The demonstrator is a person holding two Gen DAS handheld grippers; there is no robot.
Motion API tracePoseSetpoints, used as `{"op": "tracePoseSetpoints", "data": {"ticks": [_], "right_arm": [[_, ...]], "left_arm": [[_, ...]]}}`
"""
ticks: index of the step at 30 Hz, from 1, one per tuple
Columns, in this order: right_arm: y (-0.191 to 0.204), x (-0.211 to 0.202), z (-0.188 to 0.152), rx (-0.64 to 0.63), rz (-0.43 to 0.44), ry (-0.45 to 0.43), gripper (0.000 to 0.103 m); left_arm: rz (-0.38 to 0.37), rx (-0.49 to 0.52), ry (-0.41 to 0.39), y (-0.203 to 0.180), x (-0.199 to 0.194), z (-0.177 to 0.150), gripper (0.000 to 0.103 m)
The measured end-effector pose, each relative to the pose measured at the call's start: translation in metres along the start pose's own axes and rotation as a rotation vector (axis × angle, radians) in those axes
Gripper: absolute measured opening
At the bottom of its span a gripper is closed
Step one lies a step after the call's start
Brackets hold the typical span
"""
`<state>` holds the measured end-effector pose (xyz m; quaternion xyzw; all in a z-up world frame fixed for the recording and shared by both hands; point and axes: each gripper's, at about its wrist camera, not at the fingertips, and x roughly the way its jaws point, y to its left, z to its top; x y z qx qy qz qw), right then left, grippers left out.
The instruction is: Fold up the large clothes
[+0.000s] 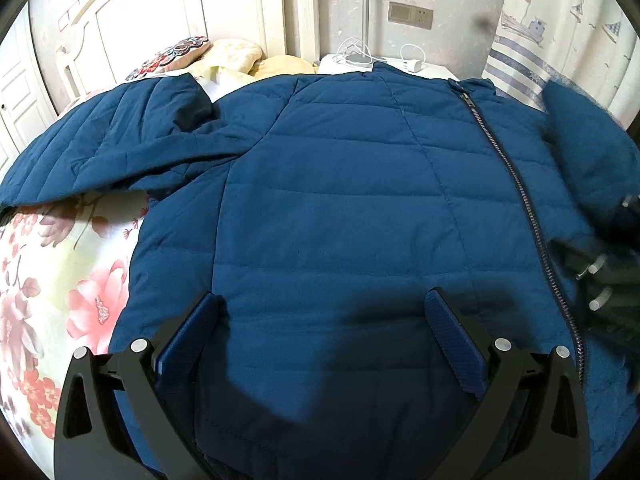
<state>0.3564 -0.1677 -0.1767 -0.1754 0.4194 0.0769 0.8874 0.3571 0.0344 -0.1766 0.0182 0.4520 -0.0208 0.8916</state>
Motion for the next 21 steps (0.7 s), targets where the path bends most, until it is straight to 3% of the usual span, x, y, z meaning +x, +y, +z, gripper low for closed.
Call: {"op": "tracePoseSetpoints", "data": {"ticks": [2, 4, 8, 11, 13, 15, 19, 21], "right_arm": [[-0.005, -0.009, -0.007, 0.036, 0.044, 0.050, 0.072], [-0.030, -0.032, -0.017, 0.142, 0.104, 0.043, 0.073], [-0.071, -0.109, -0.064, 0.333, 0.148, -0.090, 0.085], [-0.108, -0.132, -0.118, 0.546, 0.154, -0.133, 0.085], [-0.124, -0.132, -0.157, 0.649, 0.180, -0.113, 0.085], [-0.122, -0.128, -0.190, 0.696, 0.198, -0.076, 0.083], [-0.094, -0.129, -0.211, 0.658, 0.183, -0.072, 0.082], [-0.089, -0.132, -0.210, 0.636, 0.189, -0.087, 0.082]], "left_arm": [[-0.003, -0.002, -0.001, 0.000, 0.000, 0.000, 0.099], [-0.001, -0.001, -0.001, 0.000, 0.000, 0.000, 0.099], [0.004, 0.002, -0.008, -0.001, -0.002, 0.000, 0.099], [-0.005, 0.061, -0.035, -0.019, -0.015, 0.001, 0.098], [-0.062, 0.150, -0.086, -0.047, -0.037, 0.004, 0.098], [-0.108, 0.315, -0.173, -0.099, -0.069, 0.008, 0.098], [-0.134, 0.630, -0.302, -0.206, -0.107, 0.006, 0.098], [-0.134, 0.737, -0.317, -0.251, -0.107, 0.006, 0.098]]}}
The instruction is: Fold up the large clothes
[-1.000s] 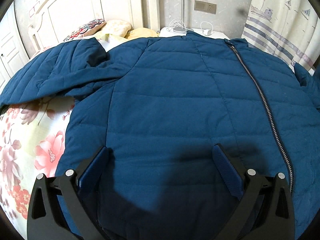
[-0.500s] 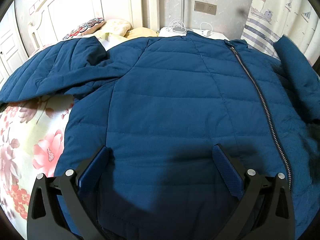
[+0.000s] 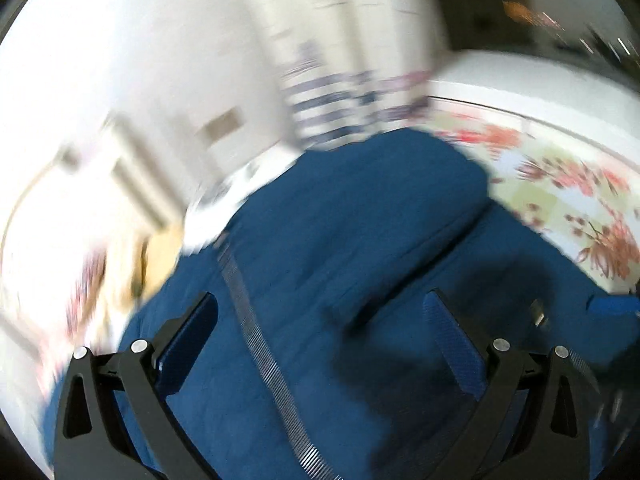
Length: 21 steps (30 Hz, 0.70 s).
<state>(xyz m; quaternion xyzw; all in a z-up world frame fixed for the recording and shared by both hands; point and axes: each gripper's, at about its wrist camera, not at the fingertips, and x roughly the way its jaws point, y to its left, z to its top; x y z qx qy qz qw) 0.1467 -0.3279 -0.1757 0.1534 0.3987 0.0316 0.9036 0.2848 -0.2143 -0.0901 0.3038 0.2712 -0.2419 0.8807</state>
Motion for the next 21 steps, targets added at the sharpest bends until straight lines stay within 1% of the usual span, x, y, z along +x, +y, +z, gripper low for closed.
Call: {"op": "tracePoseSetpoints", "data": {"ticks": [2, 4, 5, 6, 7, 8, 9, 10, 12, 13, 14, 16, 17, 19, 20, 21], "right_arm": [[0.000, 0.003, -0.003, -0.001, -0.010, 0.005, 0.082], [0.005, 0.009, -0.002, -0.016, -0.019, 0.008, 0.083], [0.005, 0.014, -0.001, -0.019, -0.019, 0.010, 0.083], [0.004, 0.016, 0.000, -0.016, -0.013, 0.013, 0.084], [0.003, 0.016, 0.000, -0.012, -0.007, 0.014, 0.084], [0.001, 0.016, 0.000, -0.003, 0.001, 0.014, 0.084], [-0.001, 0.016, 0.001, 0.006, 0.012, 0.013, 0.084], [-0.003, 0.016, 0.001, 0.016, 0.024, 0.009, 0.084], [-0.007, 0.016, 0.002, 0.028, 0.040, 0.004, 0.084], [-0.008, 0.016, 0.002, 0.033, 0.045, 0.004, 0.084], [-0.008, 0.017, 0.002, 0.035, 0.048, 0.004, 0.084], [-0.008, 0.017, 0.002, 0.038, 0.050, 0.004, 0.084], [-0.008, 0.017, 0.002, 0.037, 0.050, 0.004, 0.084], [-0.008, 0.017, 0.002, 0.038, 0.051, 0.003, 0.084], [-0.008, 0.017, 0.002, 0.038, 0.051, 0.003, 0.084], [-0.008, 0.018, 0.002, 0.038, 0.051, 0.004, 0.084]], "left_arm": [[-0.023, 0.071, 0.007, -0.030, 0.019, 0.024, 0.098], [-0.031, 0.139, 0.005, -0.056, 0.034, 0.038, 0.099], [-0.026, 0.202, 0.011, -0.073, 0.047, 0.046, 0.099], [-0.009, 0.237, 0.021, -0.082, 0.056, 0.048, 0.099], [0.013, 0.271, 0.037, -0.091, 0.067, 0.051, 0.088], [0.027, 0.281, 0.053, -0.094, 0.075, 0.051, 0.075], [0.042, 0.275, 0.069, -0.094, 0.084, 0.051, 0.056], [0.012, 0.238, 0.051, -0.088, 0.083, 0.051, 0.048], [-0.067, 0.125, -0.007, -0.068, 0.068, 0.051, 0.034], [-0.119, 0.031, -0.042, -0.048, 0.057, 0.051, 0.031], [-0.160, -0.043, -0.069, -0.032, 0.049, 0.050, 0.030], [-0.283, -0.272, -0.145, 0.017, 0.028, 0.042, 0.028], [-0.327, -0.424, -0.183, 0.054, 0.016, 0.029, 0.028], [-0.357, -0.661, -0.235, 0.116, 0.002, -0.006, 0.028], [-0.359, -0.742, -0.247, 0.136, -0.002, -0.022, 0.028], [-0.352, -0.852, -0.263, 0.163, -0.006, -0.049, 0.028]]}}
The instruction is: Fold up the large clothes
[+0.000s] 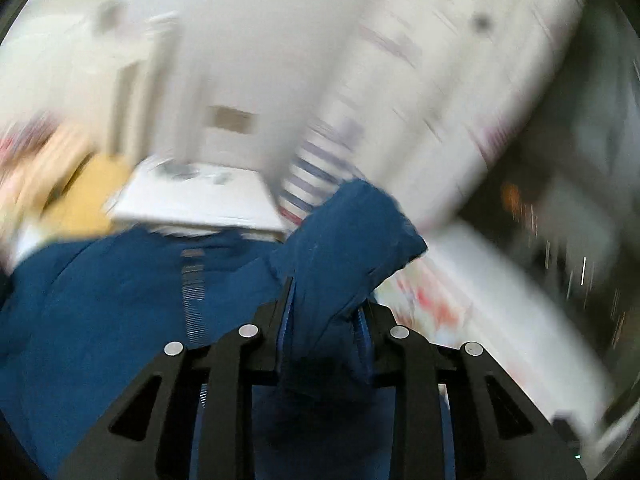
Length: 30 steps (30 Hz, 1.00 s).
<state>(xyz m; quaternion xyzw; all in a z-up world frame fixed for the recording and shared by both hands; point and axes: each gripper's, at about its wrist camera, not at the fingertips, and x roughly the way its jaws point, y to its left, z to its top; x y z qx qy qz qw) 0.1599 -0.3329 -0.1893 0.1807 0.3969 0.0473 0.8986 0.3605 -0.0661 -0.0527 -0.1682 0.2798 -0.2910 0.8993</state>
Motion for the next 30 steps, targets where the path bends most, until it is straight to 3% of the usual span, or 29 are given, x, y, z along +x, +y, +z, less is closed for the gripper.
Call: {"op": "tracePoseSetpoints", "data": {"ticks": [2, 4, 8, 10, 12, 14, 16, 17, 23, 27, 30], "right_arm": [[0.001, 0.000, -0.001, -0.002, -0.001, 0.001, 0.085], [0.002, 0.000, -0.001, -0.005, -0.001, 0.004, 0.085], [0.002, 0.001, -0.001, -0.009, -0.006, 0.008, 0.086], [0.003, 0.002, -0.001, -0.015, -0.014, 0.010, 0.086], [0.004, 0.003, -0.001, -0.019, -0.022, 0.010, 0.086], [0.005, 0.003, -0.001, -0.023, -0.034, 0.008, 0.086], [0.010, -0.001, -0.001, -0.041, -0.075, -0.002, 0.084], [0.015, -0.004, 0.001, -0.065, -0.098, -0.010, 0.084], [0.045, -0.010, 0.042, -0.193, -0.189, -0.095, 0.084], [0.053, 0.027, 0.103, -0.178, -0.204, -0.106, 0.082], [0.056, 0.069, 0.137, -0.147, -0.148, -0.064, 0.078]], "left_arm": [[0.022, -0.127, -0.037, 0.050, -0.026, 0.000, 0.028], [0.060, -0.226, -0.024, 0.094, -0.045, -0.009, 0.028], [0.140, -0.423, 0.068, 0.170, -0.053, -0.045, 0.028], [0.087, -0.511, 0.099, 0.191, -0.044, -0.059, 0.029], [0.078, -0.550, 0.123, 0.199, -0.035, -0.064, 0.030], [0.057, -0.556, 0.126, 0.198, -0.027, -0.063, 0.046], [0.028, -0.530, 0.103, 0.189, -0.024, -0.065, 0.070], [0.017, -0.508, 0.087, 0.184, -0.025, -0.063, 0.074], [0.028, -0.457, 0.024, 0.184, -0.037, -0.073, 0.077], [0.135, -0.307, 0.048, 0.167, -0.035, -0.075, 0.081], [0.156, -0.281, 0.053, 0.165, -0.037, -0.077, 0.085]]}}
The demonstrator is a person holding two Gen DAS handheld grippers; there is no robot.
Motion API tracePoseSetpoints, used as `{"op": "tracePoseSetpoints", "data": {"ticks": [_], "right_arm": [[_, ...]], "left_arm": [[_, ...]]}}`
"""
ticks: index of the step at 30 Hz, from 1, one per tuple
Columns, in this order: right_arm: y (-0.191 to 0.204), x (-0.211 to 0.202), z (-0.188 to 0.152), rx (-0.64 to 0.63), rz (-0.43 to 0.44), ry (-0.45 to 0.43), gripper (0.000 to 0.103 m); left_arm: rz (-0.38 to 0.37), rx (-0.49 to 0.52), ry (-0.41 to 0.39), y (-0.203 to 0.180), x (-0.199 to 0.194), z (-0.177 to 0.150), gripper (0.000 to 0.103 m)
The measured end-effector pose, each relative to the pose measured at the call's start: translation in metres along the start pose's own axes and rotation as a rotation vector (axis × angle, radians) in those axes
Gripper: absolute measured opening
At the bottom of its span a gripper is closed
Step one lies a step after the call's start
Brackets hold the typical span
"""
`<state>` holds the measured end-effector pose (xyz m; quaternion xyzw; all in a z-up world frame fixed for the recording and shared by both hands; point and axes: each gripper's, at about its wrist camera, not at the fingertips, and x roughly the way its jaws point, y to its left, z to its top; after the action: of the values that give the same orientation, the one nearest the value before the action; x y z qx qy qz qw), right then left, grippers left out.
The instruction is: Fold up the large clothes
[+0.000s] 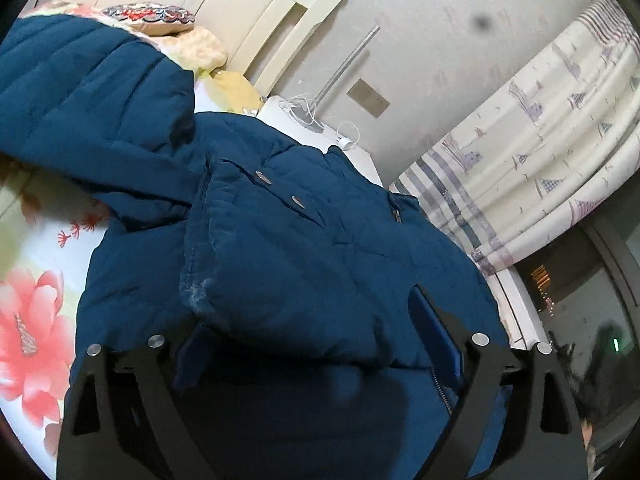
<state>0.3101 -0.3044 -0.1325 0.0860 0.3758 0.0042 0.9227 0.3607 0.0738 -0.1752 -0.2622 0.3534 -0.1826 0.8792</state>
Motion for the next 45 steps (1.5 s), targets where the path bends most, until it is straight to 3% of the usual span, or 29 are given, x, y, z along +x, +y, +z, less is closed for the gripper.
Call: {"op": "tracePoseSetpoints", "data": {"ticks": [2, 3, 5, 8, 10, 14, 19, 22, 24, 27, 30, 32, 35, 39, 42, 45], "right_arm": [[-0.003, 0.030, 0.013, 0.037, 0.023, 0.046, 0.077], [-0.004, 0.039, 0.015, 0.038, 0.005, 0.063, 0.077], [-0.016, 0.073, 0.013, 0.049, -0.095, 0.144, 0.078], [-0.028, 0.074, 0.009, 0.113, -0.100, 0.117, 0.078], [-0.027, 0.073, 0.008, 0.110, -0.125, 0.110, 0.077], [-0.030, 0.072, 0.005, 0.133, -0.152, 0.104, 0.076], [-0.029, 0.068, 0.019, 0.125, -0.135, 0.169, 0.079], [-0.036, 0.050, 0.044, 0.203, -0.086, 0.082, 0.079], [-0.033, 0.050, 0.065, 0.184, -0.066, 0.040, 0.079], [-0.021, 0.074, 0.089, 0.092, -0.024, 0.053, 0.079], [-0.014, 0.118, 0.093, 0.038, -0.048, 0.170, 0.079], [-0.025, 0.142, 0.087, 0.071, -0.149, 0.261, 0.085], [-0.028, 0.135, 0.093, 0.163, -0.183, 0.217, 0.085], [0.013, 0.127, 0.101, 0.012, -0.132, 0.108, 0.086], [0.026, 0.153, 0.090, -0.063, -0.139, 0.210, 0.099], [0.030, 0.144, 0.087, -0.030, -0.186, 0.219, 0.096]], "left_arm": [[0.009, -0.036, -0.024, 0.007, -0.005, 0.002, 0.085], [0.028, -0.068, -0.074, 0.013, -0.014, 0.004, 0.085], [0.081, -0.113, -0.177, 0.025, -0.038, 0.006, 0.085], [0.131, -0.189, -0.355, 0.036, -0.073, 0.005, 0.085], [0.152, -0.191, -0.408, 0.037, -0.084, 0.006, 0.085], [0.115, -0.126, -0.351, 0.019, -0.070, 0.008, 0.085], [0.042, 0.045, -0.211, -0.020, -0.037, -0.003, 0.085], [0.069, 0.094, -0.149, -0.032, -0.017, -0.008, 0.085], [0.079, 0.095, -0.123, -0.031, -0.009, -0.008, 0.086], [0.105, 0.066, -0.089, -0.024, -0.001, -0.008, 0.086], [0.107, 0.044, -0.086, -0.016, -0.004, -0.009, 0.086], [0.120, 0.022, -0.062, -0.012, -0.001, -0.009, 0.086], [0.128, 0.007, -0.036, -0.009, 0.003, -0.009, 0.086], [0.144, 0.023, -0.029, -0.012, 0.005, -0.011, 0.086], [0.138, 0.005, -0.035, -0.010, 0.003, -0.011, 0.086], [0.134, -0.003, -0.035, -0.007, 0.002, -0.010, 0.086]]}}
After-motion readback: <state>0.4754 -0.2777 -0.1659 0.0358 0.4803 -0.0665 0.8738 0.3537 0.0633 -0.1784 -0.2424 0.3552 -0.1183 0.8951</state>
